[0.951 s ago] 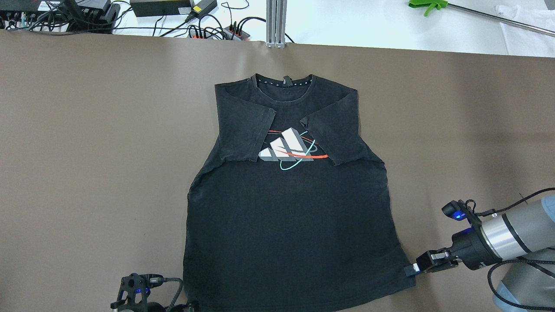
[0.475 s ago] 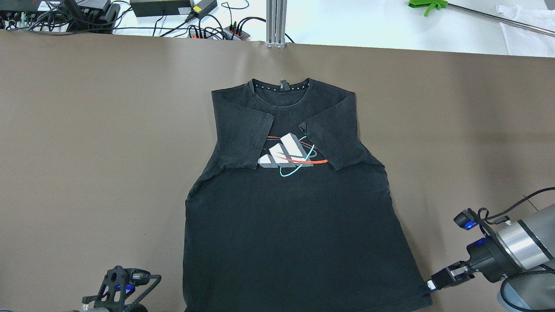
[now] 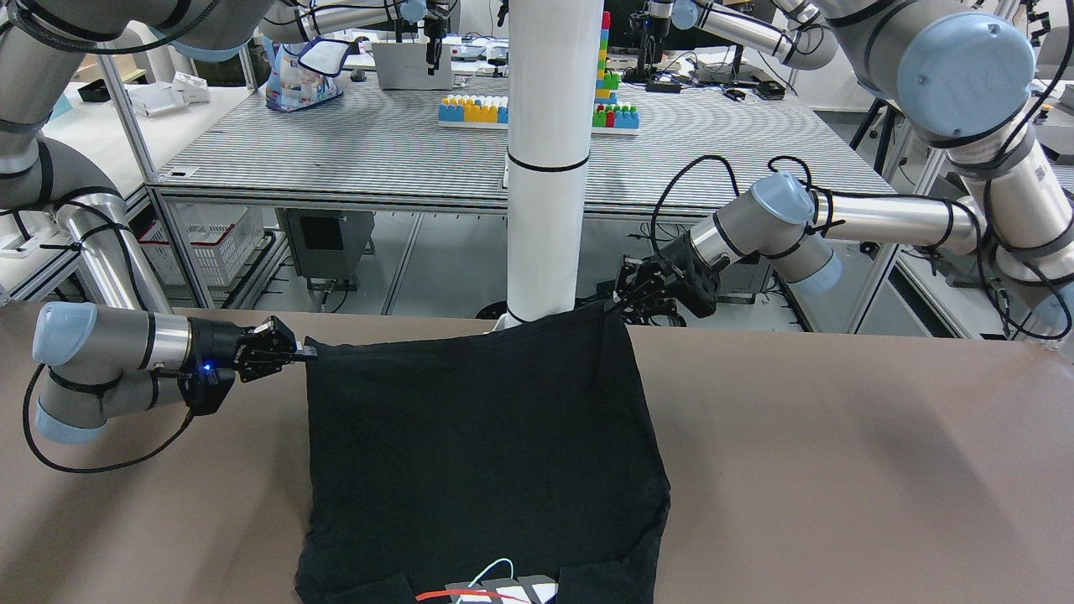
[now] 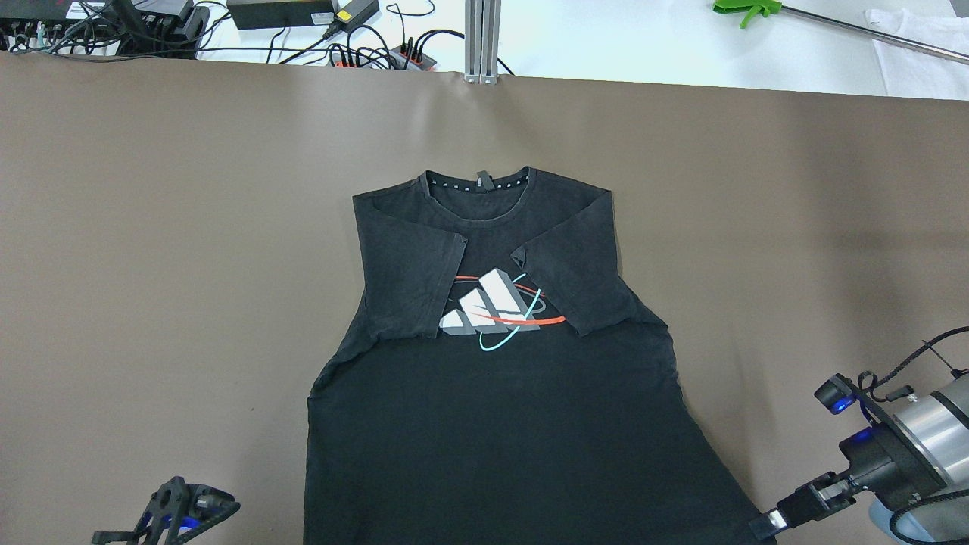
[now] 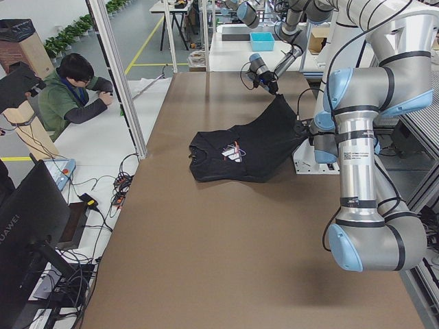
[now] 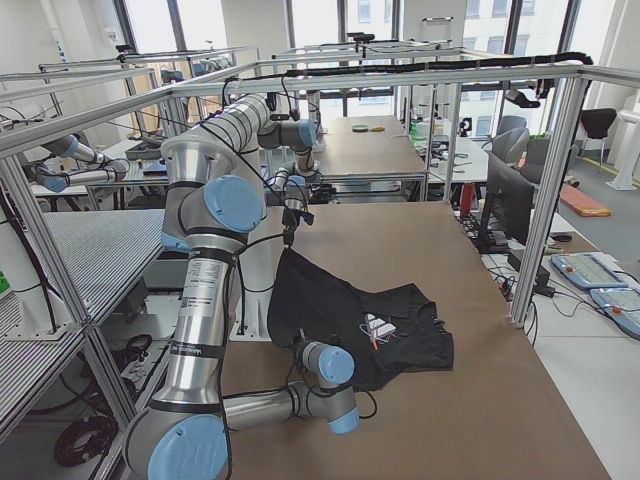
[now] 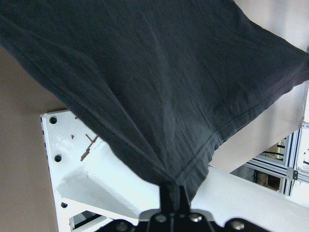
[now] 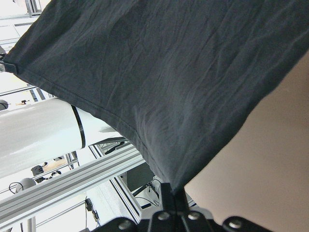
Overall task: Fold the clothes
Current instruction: 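Lift the hem with both grippers and fold it toward the collar, then hold the folded hem with both grippers near the collar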
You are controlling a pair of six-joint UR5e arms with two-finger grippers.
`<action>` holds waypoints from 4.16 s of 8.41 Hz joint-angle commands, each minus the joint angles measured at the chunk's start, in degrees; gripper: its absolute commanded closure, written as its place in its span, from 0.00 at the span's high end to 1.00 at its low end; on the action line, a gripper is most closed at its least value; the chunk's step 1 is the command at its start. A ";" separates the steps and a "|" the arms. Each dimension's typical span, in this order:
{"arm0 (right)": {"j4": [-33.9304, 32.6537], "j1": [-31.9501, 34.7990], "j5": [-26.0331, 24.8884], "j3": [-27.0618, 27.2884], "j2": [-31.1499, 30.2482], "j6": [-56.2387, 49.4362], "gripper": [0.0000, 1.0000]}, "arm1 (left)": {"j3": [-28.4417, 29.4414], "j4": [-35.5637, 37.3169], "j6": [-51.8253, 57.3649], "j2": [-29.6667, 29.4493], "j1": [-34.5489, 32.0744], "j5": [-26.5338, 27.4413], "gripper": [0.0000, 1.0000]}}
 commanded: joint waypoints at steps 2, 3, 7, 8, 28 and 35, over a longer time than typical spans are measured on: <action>-8.56 5.47 -0.79 -0.44 5.00 0.99 0.00 | 1.39 0.21 -0.05 4.51 -10.59 -2.89 0.00; -12.94 7.66 -0.79 -0.44 7.80 0.82 0.00 | 3.49 0.21 -0.05 4.44 -16.02 -6.13 0.00; -31.64 16.47 -2.62 -0.36 10.98 -13.19 0.00 | 9.03 0.30 -0.05 -0.82 -26.34 -8.97 0.00; -36.49 16.56 -6.20 -0.18 11.07 -20.73 0.00 | 10.97 0.38 -0.05 -3.01 -27.84 -8.88 0.00; -51.31 11.20 -44.65 -13.45 24.79 -27.75 0.00 | 43.40 9.70 6.01 -28.08 -45.17 -8.27 0.00; -51.57 11.20 -44.91 -12.14 25.40 -27.05 0.00 | 41.14 9.79 6.01 -29.67 -45.87 -9.06 0.00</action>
